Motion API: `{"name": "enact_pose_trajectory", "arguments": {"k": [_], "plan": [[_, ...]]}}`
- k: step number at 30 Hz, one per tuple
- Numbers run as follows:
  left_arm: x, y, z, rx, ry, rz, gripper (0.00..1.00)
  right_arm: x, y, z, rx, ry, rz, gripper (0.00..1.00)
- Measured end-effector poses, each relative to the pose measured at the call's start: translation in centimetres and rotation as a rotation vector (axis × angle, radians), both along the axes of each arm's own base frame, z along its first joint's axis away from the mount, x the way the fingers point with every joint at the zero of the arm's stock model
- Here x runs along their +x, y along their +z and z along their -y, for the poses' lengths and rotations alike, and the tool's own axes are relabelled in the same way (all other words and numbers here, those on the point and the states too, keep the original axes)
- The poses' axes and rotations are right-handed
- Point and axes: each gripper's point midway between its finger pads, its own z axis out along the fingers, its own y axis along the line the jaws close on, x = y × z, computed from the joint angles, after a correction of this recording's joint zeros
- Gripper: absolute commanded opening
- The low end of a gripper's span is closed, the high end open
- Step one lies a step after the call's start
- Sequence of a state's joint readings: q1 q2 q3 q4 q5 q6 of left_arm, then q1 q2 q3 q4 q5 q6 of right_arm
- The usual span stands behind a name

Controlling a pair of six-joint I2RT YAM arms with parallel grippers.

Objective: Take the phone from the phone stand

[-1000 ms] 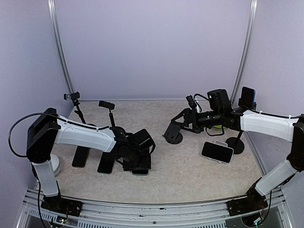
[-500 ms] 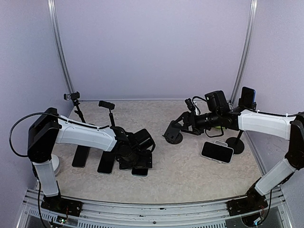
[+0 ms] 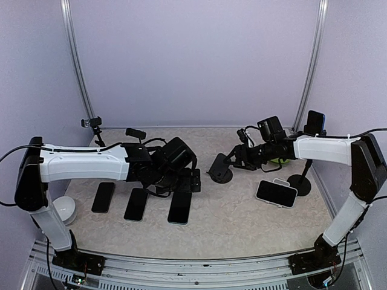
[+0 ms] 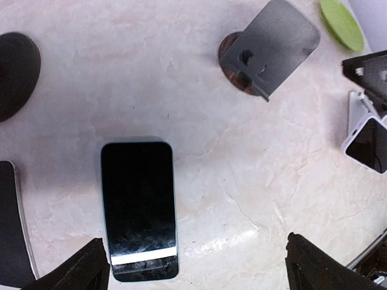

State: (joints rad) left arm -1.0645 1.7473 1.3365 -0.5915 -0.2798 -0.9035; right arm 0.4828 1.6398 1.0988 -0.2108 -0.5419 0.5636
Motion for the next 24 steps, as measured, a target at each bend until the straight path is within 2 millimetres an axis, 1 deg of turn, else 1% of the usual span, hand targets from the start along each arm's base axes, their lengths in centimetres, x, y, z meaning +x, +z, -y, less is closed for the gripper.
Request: {"name": "enact_pose_trajectory", "arguments": {"k": [3,7,10,13,14,17,19,20,24], "plan": [[0.2,2.6,0.0,-0.038,-0.01,0.056,0.99,1.2,-0.8,0.5,-0.009,-0.006,-0.004,0.59],[0.2,5.8,0.1,-0.098,-0.029,0.125,0.99,3.2,-1.2,1.1,-0.015,-0.015,0.007,0.57],[0.2,8.1,0.3,-0.149,-0.043,0.172,0.99,4.4,-1.5,0.9,-0.017,-0.004,0.019,0.55],[0.4,10.1,0.3,-0.189,-0.048,0.218,0.99,5.1,-2.1,0.5,-0.022,0.021,0.024,0.52],[0.5,10.6,0.2,-0.196,-0.047,0.232,0.99,5.3,-2.3,0.4,-0.024,0.03,0.024,0.5],[0.6,11.6,-0.1,-0.198,-0.047,0.264,0.99,5.6,-3.1,0.0,-0.031,0.06,0.019,0.39],[0.8,11.8,-0.3,-0.191,-0.047,0.277,0.99,5.8,-3.4,-0.3,-0.032,0.079,0.025,0.32],[0.8,11.9,-0.3,-0.186,-0.047,0.283,0.99,6.0,-3.4,-0.4,-0.03,0.09,0.028,0.3],[1.1,12.7,-0.5,-0.177,-0.047,0.308,0.99,6.4,-3.5,-1.0,-0.023,0.129,0.043,0.15]]}}
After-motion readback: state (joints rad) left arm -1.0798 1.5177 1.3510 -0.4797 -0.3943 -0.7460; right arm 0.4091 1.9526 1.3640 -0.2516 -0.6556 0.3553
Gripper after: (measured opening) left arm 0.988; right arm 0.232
